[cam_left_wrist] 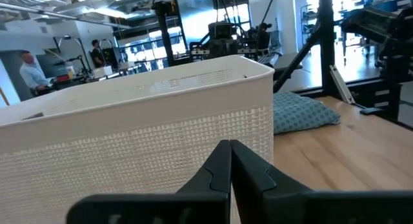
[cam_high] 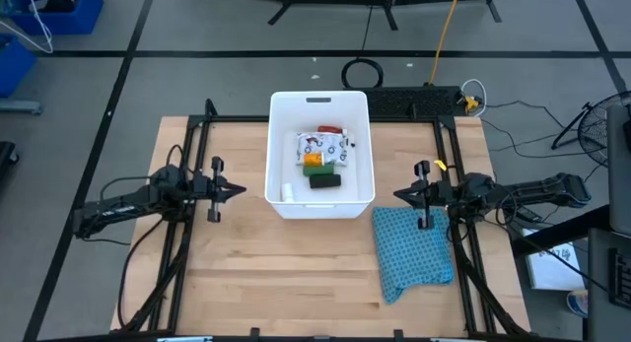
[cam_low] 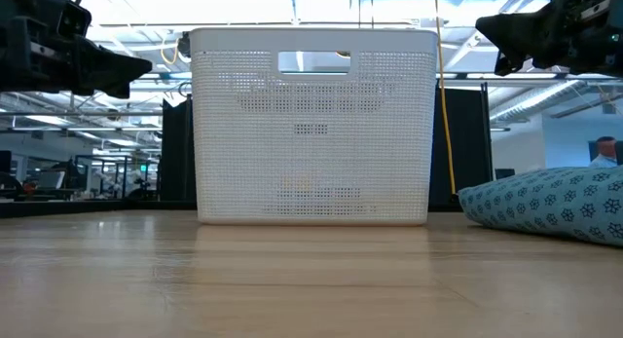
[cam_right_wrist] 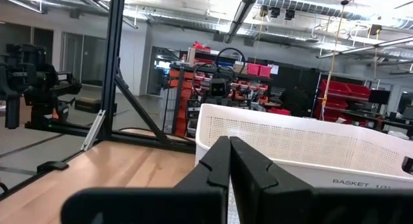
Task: Pick & place medical supplies in basket/bin
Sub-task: Return to Home Position
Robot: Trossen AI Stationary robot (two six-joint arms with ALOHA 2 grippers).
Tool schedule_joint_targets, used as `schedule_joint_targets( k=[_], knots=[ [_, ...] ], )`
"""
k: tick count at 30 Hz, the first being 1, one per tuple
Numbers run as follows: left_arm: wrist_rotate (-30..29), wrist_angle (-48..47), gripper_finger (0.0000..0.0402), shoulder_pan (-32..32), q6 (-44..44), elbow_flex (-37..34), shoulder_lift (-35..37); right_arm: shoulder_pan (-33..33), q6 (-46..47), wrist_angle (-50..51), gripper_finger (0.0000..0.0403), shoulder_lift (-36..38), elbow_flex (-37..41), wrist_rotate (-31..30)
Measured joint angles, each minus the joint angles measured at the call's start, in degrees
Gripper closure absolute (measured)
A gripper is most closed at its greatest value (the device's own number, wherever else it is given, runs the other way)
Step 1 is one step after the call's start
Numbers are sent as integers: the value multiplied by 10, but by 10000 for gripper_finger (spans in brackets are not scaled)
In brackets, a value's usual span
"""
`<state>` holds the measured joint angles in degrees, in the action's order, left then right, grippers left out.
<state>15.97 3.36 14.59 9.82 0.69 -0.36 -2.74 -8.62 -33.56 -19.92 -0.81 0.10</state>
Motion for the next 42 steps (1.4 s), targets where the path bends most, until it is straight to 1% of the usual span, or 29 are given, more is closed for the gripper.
schedule_joint_targets(
  k=[2,11,17,25,32,42],
  knots=[
    [0,0,397,0,-5,0,0,0,0,0,403,0,0,0],
    [0,1,357,0,-10,0,0,0,0,0,403,0,0,0],
    [0,2,345,0,-11,0,0,0,0,0,403,0,0,0],
    [0,2,350,0,-11,0,0,0,0,0,403,0,0,0],
    [0,2,344,0,-11,0,0,0,0,0,403,0,0,0],
    [0,2,357,0,-11,0,0,0,0,0,403,0,0,0]
  ],
)
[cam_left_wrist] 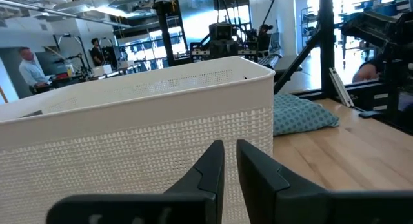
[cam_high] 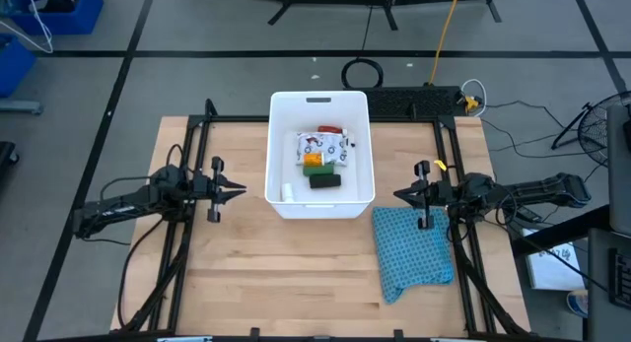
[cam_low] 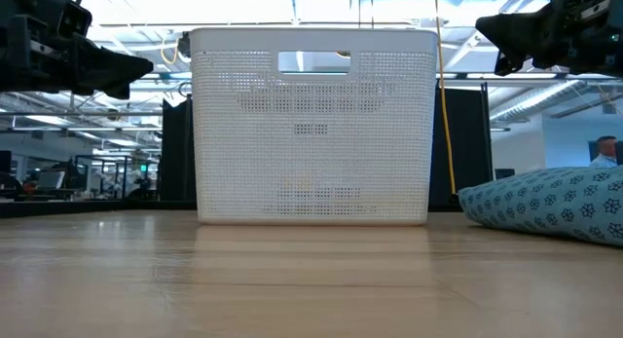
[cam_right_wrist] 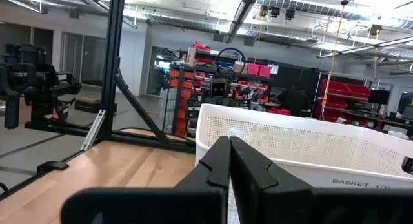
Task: Pick & place medical supplies in basket/bin
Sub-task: Return to Home Position
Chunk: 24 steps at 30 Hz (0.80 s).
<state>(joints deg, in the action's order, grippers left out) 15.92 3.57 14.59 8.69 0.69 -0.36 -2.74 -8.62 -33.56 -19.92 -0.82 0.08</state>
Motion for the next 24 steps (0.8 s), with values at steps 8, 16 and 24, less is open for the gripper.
schedule_joint_targets(
  k=[8,16,24],
  knots=[
    [0,0,362,0,0,0,0,0,0,0,403,0,0,0],
    [0,0,362,0,0,0,0,0,0,0,403,0,0,0],
    [0,0,362,0,0,0,0,0,0,0,403,0,0,0]
  ],
)
